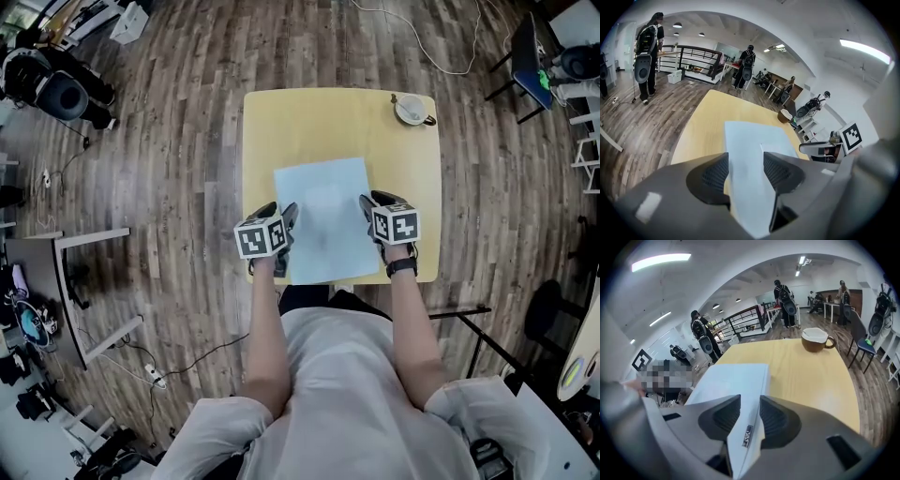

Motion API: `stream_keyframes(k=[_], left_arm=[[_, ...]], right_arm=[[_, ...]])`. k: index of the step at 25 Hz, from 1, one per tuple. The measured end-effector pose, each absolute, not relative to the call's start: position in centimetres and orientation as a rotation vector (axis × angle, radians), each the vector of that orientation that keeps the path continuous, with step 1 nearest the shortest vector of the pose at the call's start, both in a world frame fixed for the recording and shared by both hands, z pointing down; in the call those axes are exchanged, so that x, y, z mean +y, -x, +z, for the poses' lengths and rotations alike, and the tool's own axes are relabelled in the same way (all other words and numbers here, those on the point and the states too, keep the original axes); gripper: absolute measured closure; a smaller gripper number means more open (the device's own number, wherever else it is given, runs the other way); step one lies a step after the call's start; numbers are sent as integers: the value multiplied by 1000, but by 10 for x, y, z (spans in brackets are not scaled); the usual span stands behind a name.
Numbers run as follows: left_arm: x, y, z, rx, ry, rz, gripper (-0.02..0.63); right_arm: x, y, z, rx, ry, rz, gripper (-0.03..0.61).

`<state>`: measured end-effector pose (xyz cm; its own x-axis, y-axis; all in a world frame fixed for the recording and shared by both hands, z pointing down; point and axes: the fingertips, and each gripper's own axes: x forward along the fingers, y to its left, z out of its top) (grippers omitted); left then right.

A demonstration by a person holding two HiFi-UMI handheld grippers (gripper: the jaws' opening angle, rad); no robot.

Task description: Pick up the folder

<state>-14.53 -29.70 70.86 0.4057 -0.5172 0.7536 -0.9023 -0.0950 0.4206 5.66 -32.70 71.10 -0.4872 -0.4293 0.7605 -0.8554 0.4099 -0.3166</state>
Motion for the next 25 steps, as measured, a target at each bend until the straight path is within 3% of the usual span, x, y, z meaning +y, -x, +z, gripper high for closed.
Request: stream_keyframes(k=[8, 16, 25], left_arm=[[-284, 145, 729, -1180, -1695, 524, 345], [-271, 136, 746, -1091, -1636, 498, 279], [-264, 132, 761, -1057, -1600, 413, 215]], right_arm=[[-321, -63, 726, -2075, -1105, 1064, 423], [-305, -59, 744, -2041, -1041, 1153, 327], [-301, -66, 758, -2050, -1090, 1311, 281]])
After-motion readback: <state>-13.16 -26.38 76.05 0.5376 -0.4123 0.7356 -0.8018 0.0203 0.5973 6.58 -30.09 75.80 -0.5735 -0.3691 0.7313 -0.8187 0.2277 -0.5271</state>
